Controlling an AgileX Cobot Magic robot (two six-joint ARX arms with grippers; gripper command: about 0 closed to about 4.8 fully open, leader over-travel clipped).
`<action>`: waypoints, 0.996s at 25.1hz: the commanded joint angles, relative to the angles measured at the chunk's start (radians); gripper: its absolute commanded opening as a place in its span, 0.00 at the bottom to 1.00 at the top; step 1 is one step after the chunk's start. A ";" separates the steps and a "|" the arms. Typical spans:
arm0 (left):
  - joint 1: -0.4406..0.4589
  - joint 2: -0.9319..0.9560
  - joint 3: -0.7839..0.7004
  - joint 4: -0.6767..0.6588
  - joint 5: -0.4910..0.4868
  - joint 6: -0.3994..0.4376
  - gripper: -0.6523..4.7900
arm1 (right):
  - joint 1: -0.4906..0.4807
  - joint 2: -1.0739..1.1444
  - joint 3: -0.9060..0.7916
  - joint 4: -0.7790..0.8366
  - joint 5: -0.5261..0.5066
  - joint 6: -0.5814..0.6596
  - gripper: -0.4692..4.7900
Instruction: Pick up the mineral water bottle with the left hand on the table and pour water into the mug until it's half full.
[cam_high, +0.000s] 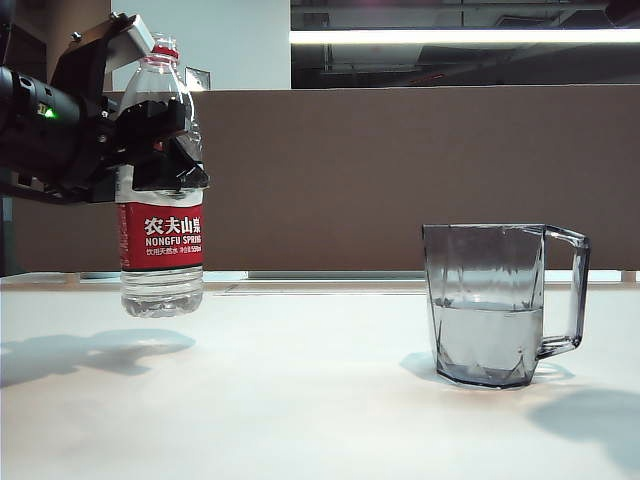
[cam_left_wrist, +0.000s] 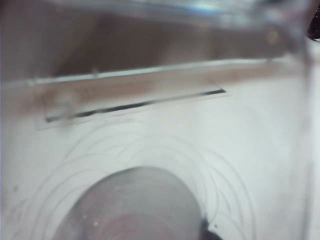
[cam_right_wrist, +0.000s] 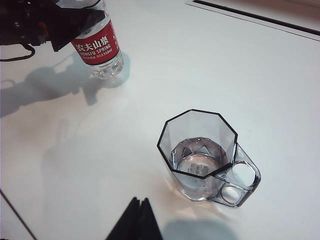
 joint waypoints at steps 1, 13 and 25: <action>-0.001 0.011 0.006 0.050 0.003 -0.002 0.51 | -0.001 0.000 0.007 0.017 -0.004 0.000 0.07; -0.001 0.106 0.001 0.113 0.003 -0.002 0.51 | -0.001 0.000 0.007 0.017 -0.004 0.000 0.07; -0.001 0.140 0.000 0.110 0.003 -0.005 0.78 | -0.001 0.000 0.007 0.017 -0.004 0.000 0.07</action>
